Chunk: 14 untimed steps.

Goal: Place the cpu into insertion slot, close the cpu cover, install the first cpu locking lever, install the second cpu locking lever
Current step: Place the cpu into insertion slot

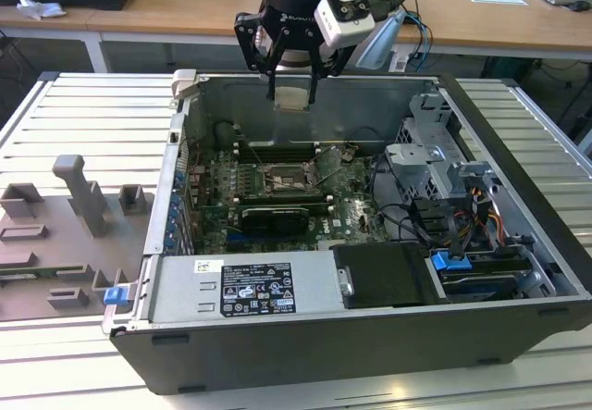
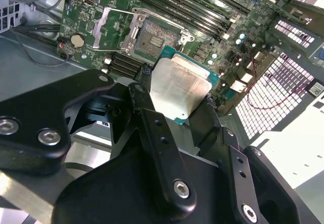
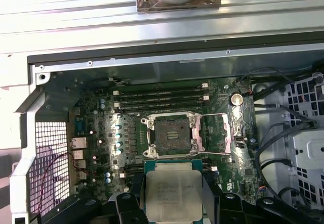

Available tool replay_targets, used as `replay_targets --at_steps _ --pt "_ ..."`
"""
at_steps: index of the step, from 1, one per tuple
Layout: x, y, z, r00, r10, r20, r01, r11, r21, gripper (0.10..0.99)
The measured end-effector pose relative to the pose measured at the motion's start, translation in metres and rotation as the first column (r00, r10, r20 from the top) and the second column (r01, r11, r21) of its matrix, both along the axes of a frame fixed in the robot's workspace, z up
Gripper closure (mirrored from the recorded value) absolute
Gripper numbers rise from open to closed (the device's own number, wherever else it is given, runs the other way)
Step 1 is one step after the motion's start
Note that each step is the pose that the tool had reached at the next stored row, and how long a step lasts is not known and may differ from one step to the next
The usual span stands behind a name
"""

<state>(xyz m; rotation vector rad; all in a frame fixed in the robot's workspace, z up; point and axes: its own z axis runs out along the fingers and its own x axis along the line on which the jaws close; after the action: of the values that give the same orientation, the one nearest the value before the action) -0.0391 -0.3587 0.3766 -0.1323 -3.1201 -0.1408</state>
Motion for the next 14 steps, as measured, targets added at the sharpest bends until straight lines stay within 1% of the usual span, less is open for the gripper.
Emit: replay_targets --at_steps 4,7,9,10,14 --pt "0.0 0.0 -0.0017 1.0 0.0 0.0001 0.0 1.0 0.0 0.545" --pt "0.0 0.0 -0.0081 1.0 0.0 0.0001 0.0 1.0 0.0 0.545" --pt "0.0 0.0 -0.0155 1.0 0.0 -0.0001 0.0 1.0 -0.001 0.545" --pt "0.0 0.0 -0.018 1.0 0.0 -0.0001 0.0 1.0 0.0 0.545" --pt "0.0 0.0 -0.0228 1.0 0.0 -0.0014 0.0 1.0 0.0 0.545"
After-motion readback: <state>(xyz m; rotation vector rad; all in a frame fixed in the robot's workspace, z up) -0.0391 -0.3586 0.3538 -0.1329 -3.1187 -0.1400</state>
